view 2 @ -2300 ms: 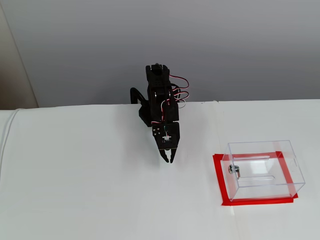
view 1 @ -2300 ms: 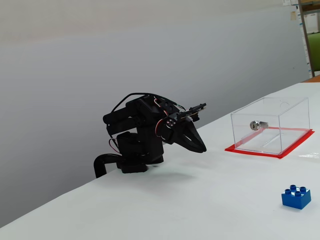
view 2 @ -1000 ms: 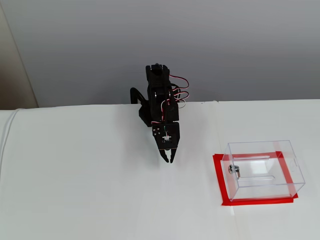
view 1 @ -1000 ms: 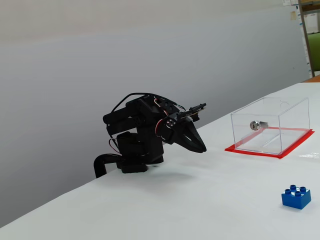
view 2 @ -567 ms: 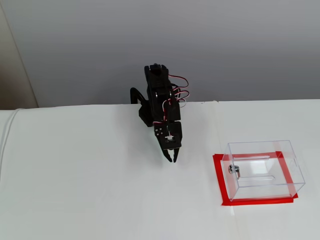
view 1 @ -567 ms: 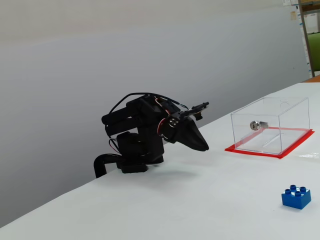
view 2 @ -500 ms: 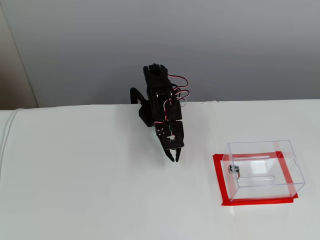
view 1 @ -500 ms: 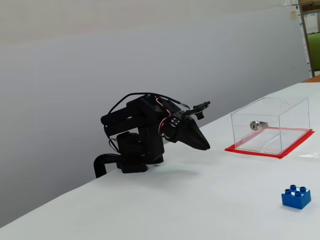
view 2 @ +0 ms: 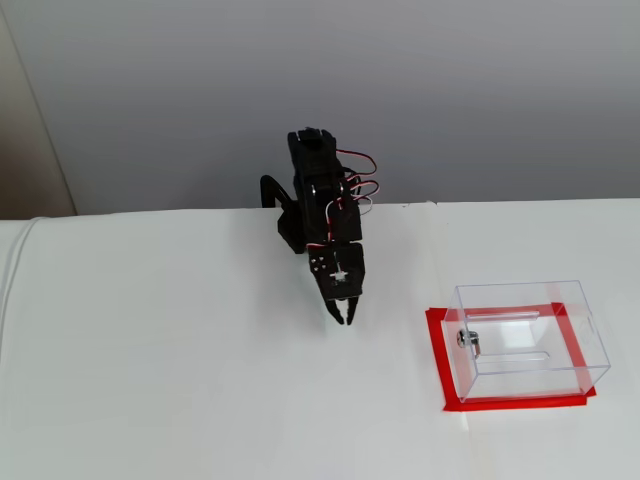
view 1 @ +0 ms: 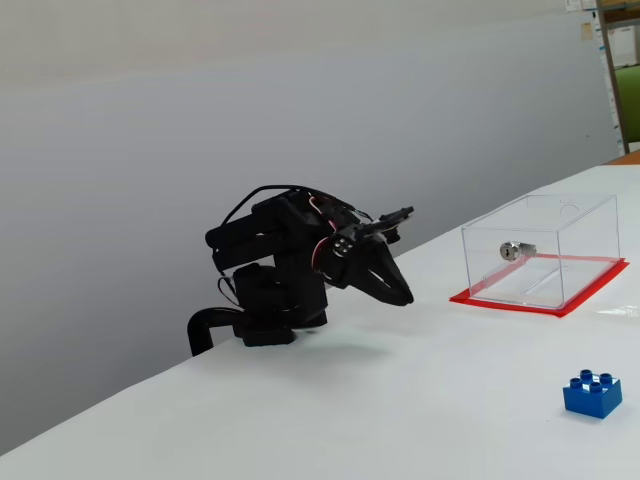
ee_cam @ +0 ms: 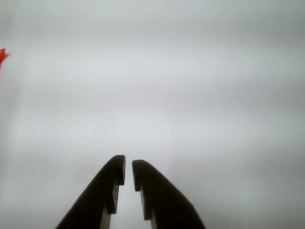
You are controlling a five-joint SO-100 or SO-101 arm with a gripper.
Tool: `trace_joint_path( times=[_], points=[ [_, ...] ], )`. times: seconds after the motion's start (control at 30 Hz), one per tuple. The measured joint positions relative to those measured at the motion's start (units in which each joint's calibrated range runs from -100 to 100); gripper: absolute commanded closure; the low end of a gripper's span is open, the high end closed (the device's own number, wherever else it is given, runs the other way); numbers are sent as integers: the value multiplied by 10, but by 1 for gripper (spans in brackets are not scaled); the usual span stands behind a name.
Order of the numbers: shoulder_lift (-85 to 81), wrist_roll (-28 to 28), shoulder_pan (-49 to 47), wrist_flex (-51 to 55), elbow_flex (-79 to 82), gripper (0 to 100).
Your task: Pick the blue lego brick and place it into the transparent box
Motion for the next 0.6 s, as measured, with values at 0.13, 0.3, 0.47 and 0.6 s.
trace_joint_path(
  times=[0.13,0.3,0.47,0.6],
  points=[
    [1,0,73,0,-5,98],
    [1,0,75,1,-5,98],
    [8,1,60,1,-9,98],
    [90,5,57,1,-64,98]
  ],
)
